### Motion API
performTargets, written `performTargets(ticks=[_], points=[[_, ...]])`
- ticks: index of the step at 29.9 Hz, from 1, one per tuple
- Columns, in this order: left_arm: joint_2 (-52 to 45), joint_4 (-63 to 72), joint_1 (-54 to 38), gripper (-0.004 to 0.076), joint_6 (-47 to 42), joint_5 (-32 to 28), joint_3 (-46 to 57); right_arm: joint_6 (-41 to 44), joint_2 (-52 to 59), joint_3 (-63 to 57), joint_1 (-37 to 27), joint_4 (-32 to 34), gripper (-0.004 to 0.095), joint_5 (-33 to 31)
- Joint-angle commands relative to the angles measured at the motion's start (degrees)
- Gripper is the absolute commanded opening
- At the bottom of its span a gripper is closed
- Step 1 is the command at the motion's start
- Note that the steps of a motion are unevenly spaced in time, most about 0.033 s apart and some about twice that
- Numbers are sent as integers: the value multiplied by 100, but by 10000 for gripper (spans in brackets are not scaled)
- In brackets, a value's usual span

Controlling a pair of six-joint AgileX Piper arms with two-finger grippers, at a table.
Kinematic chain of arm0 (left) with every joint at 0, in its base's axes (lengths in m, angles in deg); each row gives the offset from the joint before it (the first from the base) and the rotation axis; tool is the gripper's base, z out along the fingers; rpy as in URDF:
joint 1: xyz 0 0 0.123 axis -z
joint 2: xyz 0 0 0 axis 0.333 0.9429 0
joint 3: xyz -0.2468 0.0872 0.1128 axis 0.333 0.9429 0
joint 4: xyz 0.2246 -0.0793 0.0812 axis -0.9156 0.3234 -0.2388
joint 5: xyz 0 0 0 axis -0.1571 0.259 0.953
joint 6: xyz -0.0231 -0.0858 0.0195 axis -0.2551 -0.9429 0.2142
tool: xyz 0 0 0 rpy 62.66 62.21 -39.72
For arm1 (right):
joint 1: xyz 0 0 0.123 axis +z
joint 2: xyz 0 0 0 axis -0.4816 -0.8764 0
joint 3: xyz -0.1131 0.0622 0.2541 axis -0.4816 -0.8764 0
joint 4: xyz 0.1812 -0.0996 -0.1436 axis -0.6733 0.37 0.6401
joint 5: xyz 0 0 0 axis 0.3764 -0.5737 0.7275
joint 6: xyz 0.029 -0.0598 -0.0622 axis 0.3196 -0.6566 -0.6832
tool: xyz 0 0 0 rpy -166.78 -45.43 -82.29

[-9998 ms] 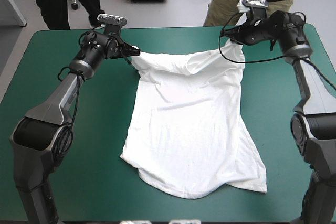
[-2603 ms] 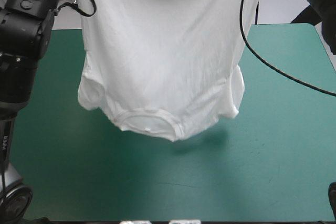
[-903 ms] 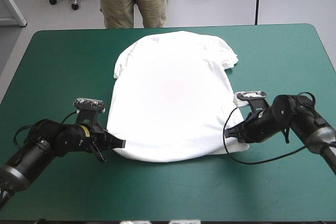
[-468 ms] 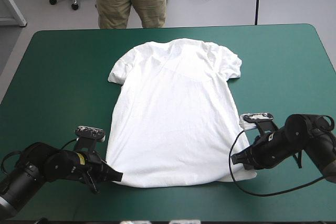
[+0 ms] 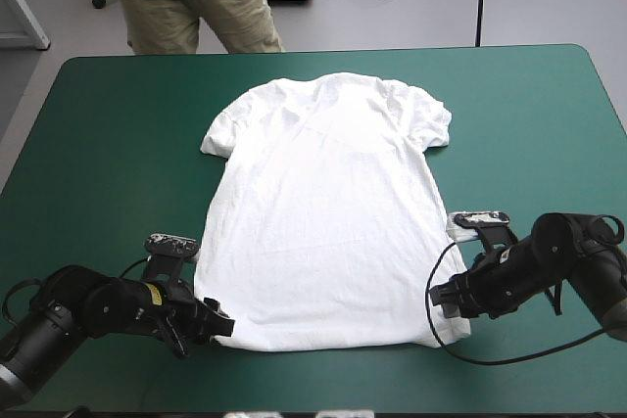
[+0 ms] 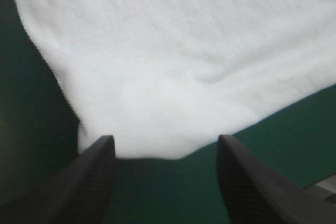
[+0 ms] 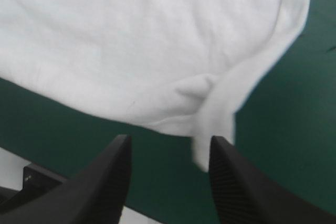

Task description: Fold the cloth

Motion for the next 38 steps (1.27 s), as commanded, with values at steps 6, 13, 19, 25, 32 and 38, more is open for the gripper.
performTargets(ticks=[6,13,19,25,32,38], points=[[-43,-434,3,479,-437,-106,-943,355,220,1061,7,318,522,-190],[391,-1206,-621,480,-952,-289,-2089,543,-49,2504,-6,822,517,-28],[1322,-1195,-1173,480,-228,73,-3138,586,-543,3285,-6,820,517,165],[2308,-1039,-1372,478,309,183,-3670,626,-899,3487,-6,786,517,165],[3217,-1083,-1372,475,492,35,-3697,626,-932,3487,-6,923,516,160],[3807,-1058,-1372,475,625,-398,-3697,626,-932,3487,-6,970,513,172]])
